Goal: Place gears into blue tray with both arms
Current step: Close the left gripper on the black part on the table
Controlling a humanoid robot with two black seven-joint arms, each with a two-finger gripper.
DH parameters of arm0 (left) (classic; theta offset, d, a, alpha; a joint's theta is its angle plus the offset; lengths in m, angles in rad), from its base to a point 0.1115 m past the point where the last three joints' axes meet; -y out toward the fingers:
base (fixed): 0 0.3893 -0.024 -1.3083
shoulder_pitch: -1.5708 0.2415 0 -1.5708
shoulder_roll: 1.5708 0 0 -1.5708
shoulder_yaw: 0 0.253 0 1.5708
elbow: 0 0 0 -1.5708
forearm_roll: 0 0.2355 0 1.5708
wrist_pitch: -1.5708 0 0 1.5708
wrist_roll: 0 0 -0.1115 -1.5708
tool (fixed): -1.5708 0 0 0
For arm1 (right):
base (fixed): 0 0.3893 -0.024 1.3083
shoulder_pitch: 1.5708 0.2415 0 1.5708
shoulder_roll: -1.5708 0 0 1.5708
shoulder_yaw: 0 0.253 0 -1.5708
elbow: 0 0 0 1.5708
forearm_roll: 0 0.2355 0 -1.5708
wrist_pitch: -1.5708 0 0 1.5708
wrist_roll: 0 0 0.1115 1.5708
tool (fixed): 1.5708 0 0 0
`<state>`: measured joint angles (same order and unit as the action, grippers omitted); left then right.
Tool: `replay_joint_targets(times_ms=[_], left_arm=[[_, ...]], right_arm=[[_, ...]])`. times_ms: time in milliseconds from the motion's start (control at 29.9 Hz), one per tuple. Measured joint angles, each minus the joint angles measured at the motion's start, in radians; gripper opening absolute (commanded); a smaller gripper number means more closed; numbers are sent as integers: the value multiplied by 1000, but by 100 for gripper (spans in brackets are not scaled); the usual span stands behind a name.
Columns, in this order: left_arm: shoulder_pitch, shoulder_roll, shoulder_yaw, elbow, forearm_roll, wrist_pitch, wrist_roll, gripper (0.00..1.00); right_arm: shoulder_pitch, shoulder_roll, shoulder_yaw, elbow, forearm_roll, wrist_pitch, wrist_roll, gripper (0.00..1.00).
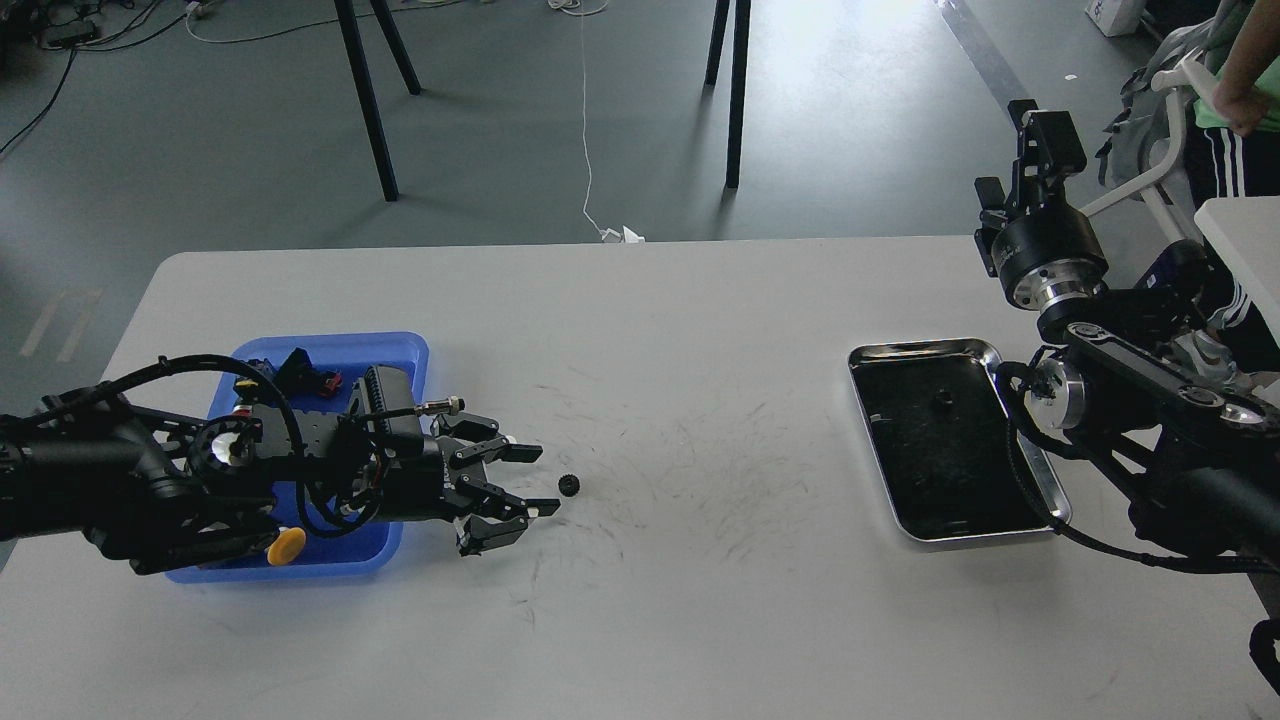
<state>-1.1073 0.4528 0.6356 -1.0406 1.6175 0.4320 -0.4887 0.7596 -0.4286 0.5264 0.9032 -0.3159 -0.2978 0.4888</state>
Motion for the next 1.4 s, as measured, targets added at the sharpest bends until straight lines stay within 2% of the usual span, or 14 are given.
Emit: replay_joint_targets(times_ms=[334, 602, 735, 869, 1069, 1404], left_arm=[[8, -88, 4, 78, -3, 11, 0, 64], [16, -91, 6, 105, -1, 13, 0, 61], [31, -95, 6, 123, -2, 13, 0, 56], [38, -96, 5, 131, -4, 13, 0, 55], [48, -92, 5, 141, -4, 14, 0, 46], [53, -94, 4, 153, -4, 14, 0, 44]], right_arm=[[0, -8, -3, 2, 0, 0, 0, 95], [0, -7, -5, 2, 0, 0, 0, 95], [0, -7, -6, 2, -2, 0, 0, 95], [0, -7, -8, 2, -2, 0, 0, 95], [0, -7, -8, 2, -3, 2, 0, 95], [0, -7, -12, 0, -3, 2, 0, 95]])
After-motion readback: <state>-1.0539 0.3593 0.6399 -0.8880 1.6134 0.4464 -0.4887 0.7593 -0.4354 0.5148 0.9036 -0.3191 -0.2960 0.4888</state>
